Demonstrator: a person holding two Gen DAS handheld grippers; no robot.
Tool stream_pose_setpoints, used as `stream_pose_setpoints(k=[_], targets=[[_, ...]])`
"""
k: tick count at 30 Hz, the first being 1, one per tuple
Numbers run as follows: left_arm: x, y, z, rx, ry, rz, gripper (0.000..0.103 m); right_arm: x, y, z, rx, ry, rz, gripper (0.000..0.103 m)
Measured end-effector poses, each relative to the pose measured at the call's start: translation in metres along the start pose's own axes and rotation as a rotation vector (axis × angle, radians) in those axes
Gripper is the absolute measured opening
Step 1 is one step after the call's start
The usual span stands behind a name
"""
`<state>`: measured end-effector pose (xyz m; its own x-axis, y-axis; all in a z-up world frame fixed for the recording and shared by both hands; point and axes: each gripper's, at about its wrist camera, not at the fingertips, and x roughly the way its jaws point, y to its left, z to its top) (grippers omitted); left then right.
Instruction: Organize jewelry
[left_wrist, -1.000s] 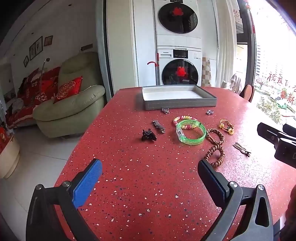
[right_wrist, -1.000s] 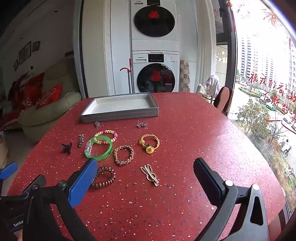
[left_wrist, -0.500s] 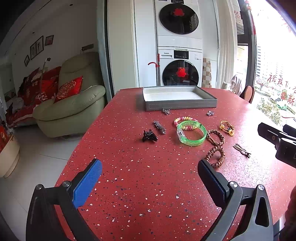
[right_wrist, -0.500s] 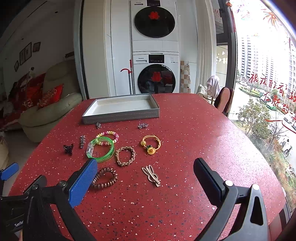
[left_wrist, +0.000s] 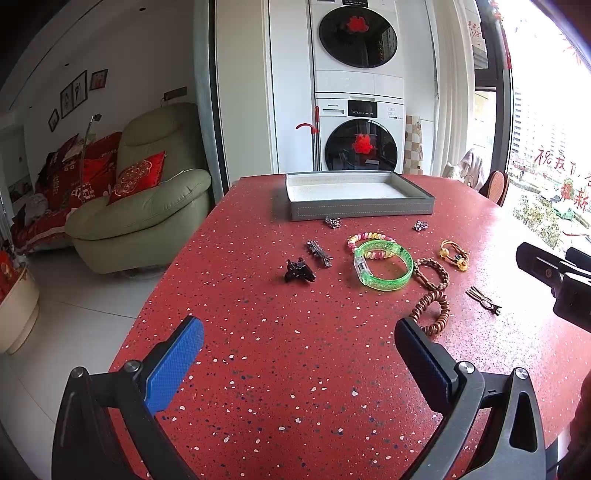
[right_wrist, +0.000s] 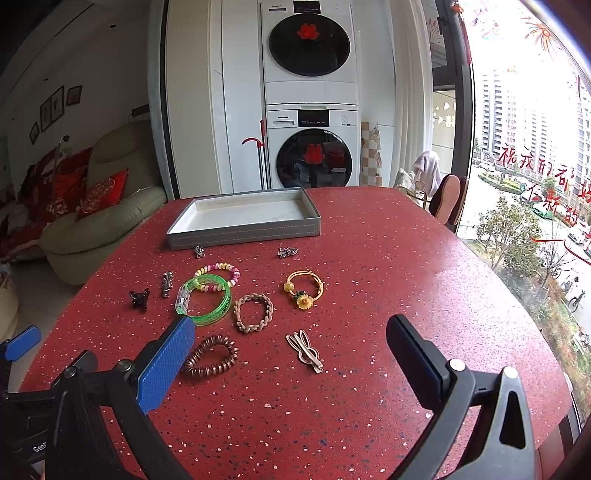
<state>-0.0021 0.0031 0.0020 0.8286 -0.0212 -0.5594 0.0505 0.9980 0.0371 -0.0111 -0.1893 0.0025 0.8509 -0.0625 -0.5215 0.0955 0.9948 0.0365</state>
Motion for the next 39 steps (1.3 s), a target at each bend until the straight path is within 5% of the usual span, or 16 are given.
stream_pose_setpoints(k=[39], targets=[[0.0033, 0.0035, -0.0027, -0.007, 0.012, 0.007, 0.103, 0.001, 0.0022, -0.0003, 0.002, -0.006, 0.006, 0.103]])
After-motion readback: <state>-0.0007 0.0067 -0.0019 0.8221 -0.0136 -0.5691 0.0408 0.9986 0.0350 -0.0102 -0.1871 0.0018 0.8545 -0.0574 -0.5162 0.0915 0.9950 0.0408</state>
